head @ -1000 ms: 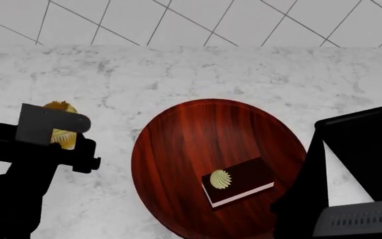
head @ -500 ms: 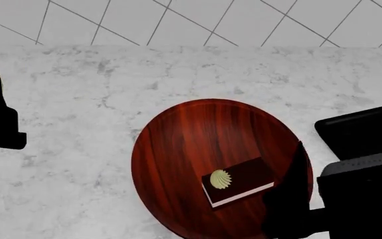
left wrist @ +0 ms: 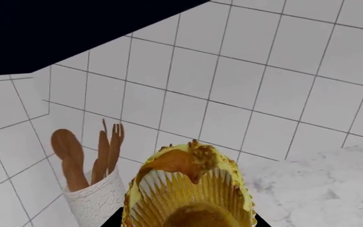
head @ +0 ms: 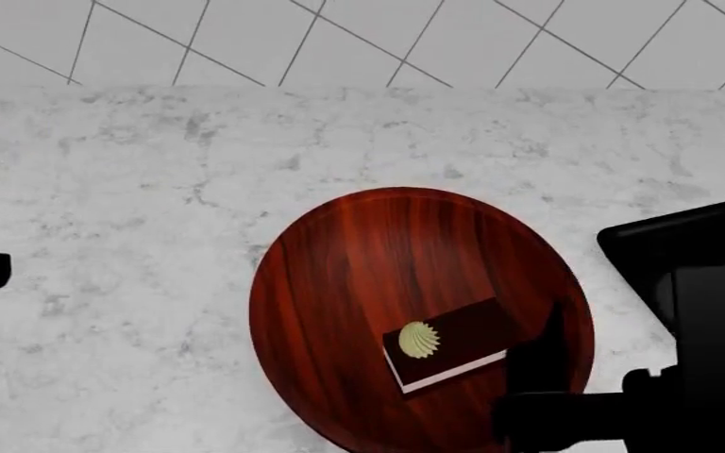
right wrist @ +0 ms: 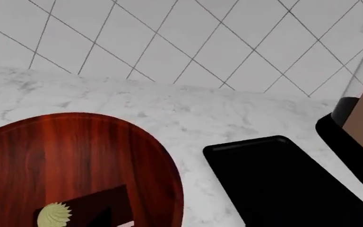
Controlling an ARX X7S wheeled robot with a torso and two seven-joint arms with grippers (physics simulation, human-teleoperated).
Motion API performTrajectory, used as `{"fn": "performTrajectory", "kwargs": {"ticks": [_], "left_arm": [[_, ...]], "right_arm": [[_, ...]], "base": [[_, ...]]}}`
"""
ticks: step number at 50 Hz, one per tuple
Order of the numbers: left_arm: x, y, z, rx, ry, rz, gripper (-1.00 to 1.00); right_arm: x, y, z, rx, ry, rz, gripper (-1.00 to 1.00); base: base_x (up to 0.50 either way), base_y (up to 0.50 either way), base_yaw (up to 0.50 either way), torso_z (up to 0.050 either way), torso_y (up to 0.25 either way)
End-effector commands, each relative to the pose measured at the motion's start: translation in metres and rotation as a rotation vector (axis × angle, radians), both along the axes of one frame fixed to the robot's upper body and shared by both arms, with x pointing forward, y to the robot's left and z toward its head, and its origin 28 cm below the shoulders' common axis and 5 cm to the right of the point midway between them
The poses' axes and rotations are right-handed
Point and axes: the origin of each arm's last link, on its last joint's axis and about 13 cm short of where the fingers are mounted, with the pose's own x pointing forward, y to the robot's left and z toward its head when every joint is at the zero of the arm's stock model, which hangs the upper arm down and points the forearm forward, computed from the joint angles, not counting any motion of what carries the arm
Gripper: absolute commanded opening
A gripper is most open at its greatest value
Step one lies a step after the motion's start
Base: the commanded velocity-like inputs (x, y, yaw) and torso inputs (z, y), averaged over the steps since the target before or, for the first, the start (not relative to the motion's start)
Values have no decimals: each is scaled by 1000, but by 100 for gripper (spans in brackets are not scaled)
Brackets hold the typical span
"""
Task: Pick up the bowl with cake and place it on the tray. Pick up the cupcake and place it on the tray.
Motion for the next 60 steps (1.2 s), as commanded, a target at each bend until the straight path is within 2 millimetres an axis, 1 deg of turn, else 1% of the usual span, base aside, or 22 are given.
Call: {"fn": "performTrajectory", "kwargs": {"ticks": [1, 6, 15, 24, 35, 42, 49, 60], "left_arm": [[-6, 1, 2, -10, -12, 12, -100], [-9, 0, 2, -13, -10, 15, -100], [-12, -1, 4, -12, -9, 17, -100], [-14, -1, 5, -13, -12, 17, -100], [-15, -1, 6, -13, -14, 13, -100], [-16, -1, 6, -13, -14, 12, -100], [-18, -1, 8, -13, -14, 11, -100], [-21, -1, 10, -10, -12, 7, -100]], "right_arm": [[10, -3, -4, 79, 79, -5, 100], [13, -1, -5, 69, 96, 21, 100], [18, -1, -12, 76, 132, 39, 100], [33, 1, -30, 100, 174, 28, 100], [48, 8, -44, 134, 209, 24, 100], [54, 11, -54, 162, 245, -3, 100], [57, 12, -60, 175, 274, -28, 100], [62, 9, -72, 204, 319, -84, 100]], "base": [[0, 0, 0, 0, 0], [0, 0, 0, 0, 0], [0, 0, 0, 0, 0], [0, 0, 0, 0, 0], [0, 0, 0, 0, 0], [0, 0, 0, 0, 0], [0, 0, 0, 0, 0], [0, 0, 0, 0, 0]]}}
